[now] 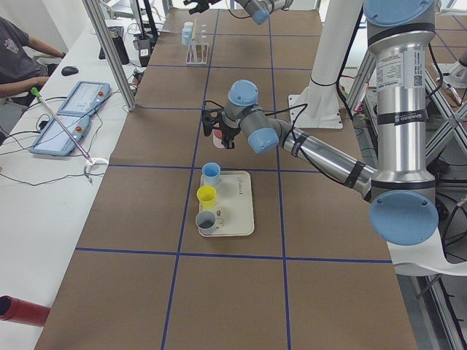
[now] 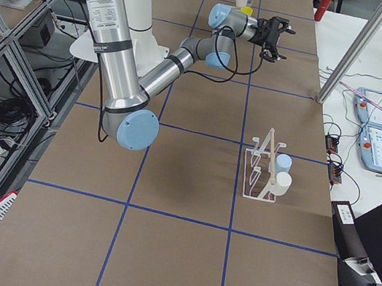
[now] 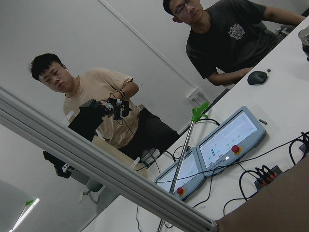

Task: Transfer IKEA cup to right arm and place on rack

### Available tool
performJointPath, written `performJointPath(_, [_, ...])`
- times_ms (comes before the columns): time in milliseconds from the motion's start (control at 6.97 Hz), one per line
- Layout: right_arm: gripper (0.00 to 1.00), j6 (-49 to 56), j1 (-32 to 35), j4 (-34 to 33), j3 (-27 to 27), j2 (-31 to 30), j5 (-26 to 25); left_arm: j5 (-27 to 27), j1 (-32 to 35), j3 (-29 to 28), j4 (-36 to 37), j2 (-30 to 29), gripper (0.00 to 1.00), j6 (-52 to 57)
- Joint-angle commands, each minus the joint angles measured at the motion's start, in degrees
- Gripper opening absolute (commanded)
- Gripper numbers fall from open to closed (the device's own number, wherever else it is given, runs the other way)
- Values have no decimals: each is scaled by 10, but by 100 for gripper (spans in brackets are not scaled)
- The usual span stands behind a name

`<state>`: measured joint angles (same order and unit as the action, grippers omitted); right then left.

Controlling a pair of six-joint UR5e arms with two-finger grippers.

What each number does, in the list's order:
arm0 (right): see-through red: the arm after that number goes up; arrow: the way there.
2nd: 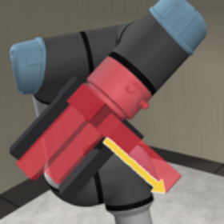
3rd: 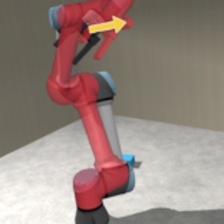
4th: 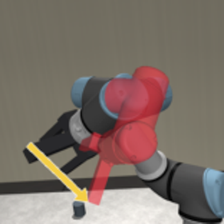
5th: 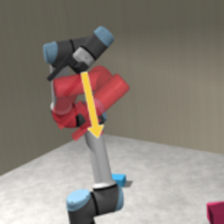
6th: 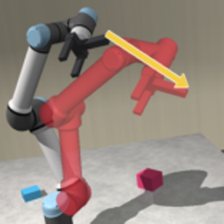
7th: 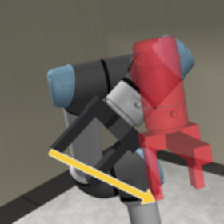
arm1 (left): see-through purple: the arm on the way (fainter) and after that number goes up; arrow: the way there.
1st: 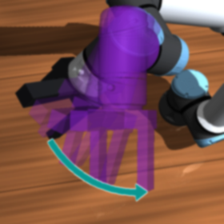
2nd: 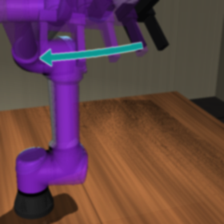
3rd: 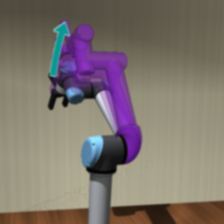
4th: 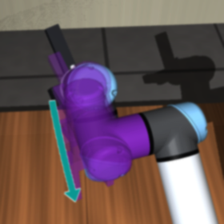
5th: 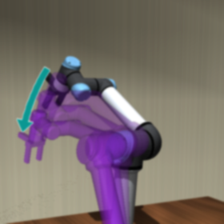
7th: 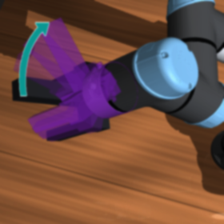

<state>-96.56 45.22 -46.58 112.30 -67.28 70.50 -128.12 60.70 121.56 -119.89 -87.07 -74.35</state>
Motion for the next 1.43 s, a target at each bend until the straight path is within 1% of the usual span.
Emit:
performJointPath(0, [99, -82, -55, 71, -10, 1, -3, 36, -5, -6, -68, -80, 0, -186])
performJointPath(143, [99, -105, -78, 102, -14, 2, -4, 38, -6, -23, -122, -86, 0, -232])
performJointPath(287, [99, -118, -97, 124, -13, 3, -4, 58, -6, -47, -190, -87, 0, -270])
performJointPath(574, [99, -141, -138, 131, -15, 42, -6, 117, -12, -129, -378, -99, 0, -376])
performJointPath(717, [99, -141, -154, 131, -18, 56, -6, 160, -33, -150, -442, -101, 0, -411])
performJointPath(861, [99, -141, -169, 131, -30, 73, -6, 222, -64, -158, -486, -102, 0, -440])
performJointPath(1148, [99, -142, -185, 131, -43, 103, -6, 322, -136, -171, -550, -114, 0, -450])
performJointPath(1291, [99, -175, -186, 130, -44, 106, -6, 371, -173, -184, -581, -132, 0, -474])
